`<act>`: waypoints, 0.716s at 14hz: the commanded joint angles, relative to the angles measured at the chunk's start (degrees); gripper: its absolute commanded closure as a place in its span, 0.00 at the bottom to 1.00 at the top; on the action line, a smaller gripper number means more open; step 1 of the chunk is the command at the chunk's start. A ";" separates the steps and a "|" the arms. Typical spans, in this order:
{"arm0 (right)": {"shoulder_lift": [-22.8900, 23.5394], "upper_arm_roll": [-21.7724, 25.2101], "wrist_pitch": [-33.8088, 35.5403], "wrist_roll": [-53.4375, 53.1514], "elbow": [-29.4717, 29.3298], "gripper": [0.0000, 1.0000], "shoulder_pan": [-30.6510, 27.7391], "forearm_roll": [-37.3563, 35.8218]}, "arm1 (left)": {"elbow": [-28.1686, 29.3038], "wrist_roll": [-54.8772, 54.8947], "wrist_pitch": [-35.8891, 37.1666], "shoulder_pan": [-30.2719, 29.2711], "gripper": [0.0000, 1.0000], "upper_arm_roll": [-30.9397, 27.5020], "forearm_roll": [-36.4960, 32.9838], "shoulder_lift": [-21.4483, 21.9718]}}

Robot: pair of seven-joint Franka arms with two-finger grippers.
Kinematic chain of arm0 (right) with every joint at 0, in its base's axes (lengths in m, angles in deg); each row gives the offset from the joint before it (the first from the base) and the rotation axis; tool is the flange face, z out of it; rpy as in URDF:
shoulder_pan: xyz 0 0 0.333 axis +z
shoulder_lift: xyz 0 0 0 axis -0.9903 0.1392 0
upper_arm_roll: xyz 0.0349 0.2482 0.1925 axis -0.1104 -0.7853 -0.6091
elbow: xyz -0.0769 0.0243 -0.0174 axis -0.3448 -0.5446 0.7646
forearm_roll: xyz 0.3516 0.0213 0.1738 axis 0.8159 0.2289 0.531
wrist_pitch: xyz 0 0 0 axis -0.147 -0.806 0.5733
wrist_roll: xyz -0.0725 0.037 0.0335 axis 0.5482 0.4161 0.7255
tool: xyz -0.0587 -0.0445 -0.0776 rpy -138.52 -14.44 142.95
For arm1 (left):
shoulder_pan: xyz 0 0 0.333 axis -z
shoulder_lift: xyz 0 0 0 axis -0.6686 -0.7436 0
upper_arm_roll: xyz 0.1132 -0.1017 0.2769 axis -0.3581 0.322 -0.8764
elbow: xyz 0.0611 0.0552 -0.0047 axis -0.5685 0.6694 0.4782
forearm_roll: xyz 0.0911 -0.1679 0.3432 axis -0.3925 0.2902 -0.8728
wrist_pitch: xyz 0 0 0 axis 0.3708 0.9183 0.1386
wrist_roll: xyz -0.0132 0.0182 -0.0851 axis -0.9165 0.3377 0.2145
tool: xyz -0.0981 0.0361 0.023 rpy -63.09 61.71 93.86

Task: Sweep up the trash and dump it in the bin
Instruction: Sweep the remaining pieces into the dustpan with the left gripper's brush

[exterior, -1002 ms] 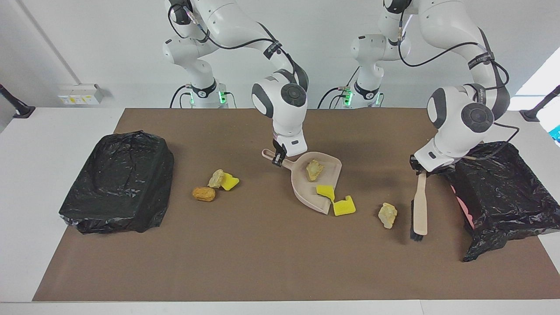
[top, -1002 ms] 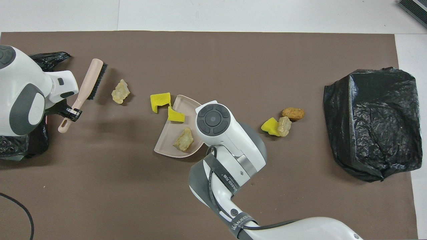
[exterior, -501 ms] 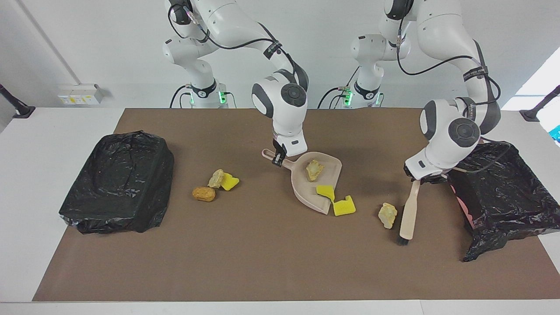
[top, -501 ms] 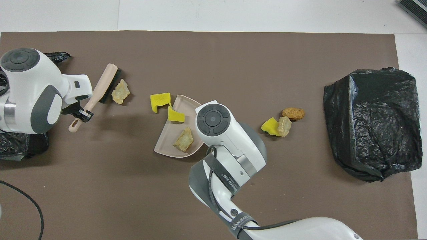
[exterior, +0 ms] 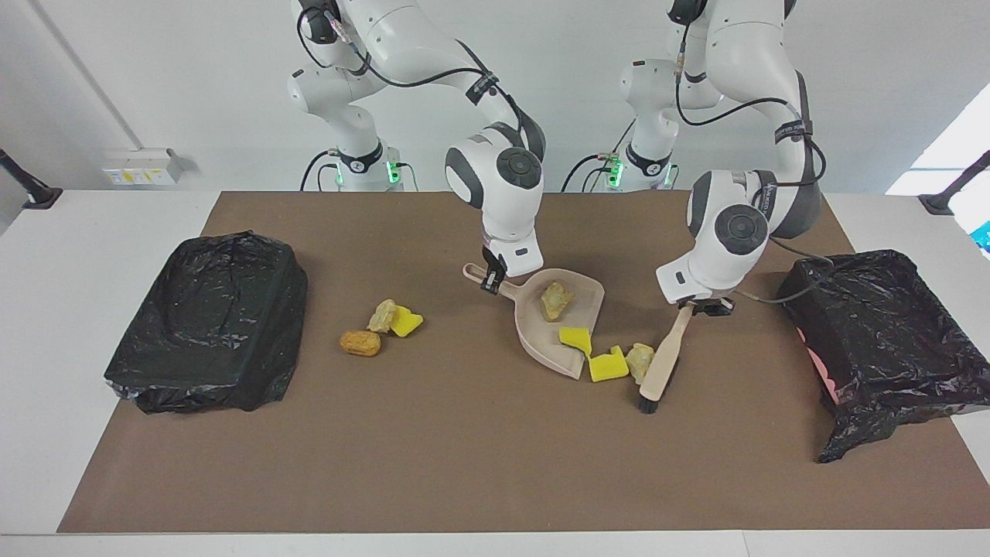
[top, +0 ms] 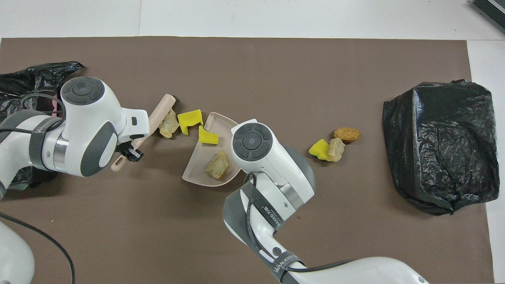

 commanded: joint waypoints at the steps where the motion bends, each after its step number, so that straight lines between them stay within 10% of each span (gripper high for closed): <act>1: -0.47 -0.22 0.14 -1.75 0.93 1.00 -0.24 -0.66 | 5.13 1.23 0.13 3.72 1.00 -0.83 5.18 3.63; 10: -0.47 -0.22 0.14 -2.01 0.84 1.00 -0.24 -0.66 | 4.43 -12.62 9.71 12.25 1.00 -0.83 11.88 8.98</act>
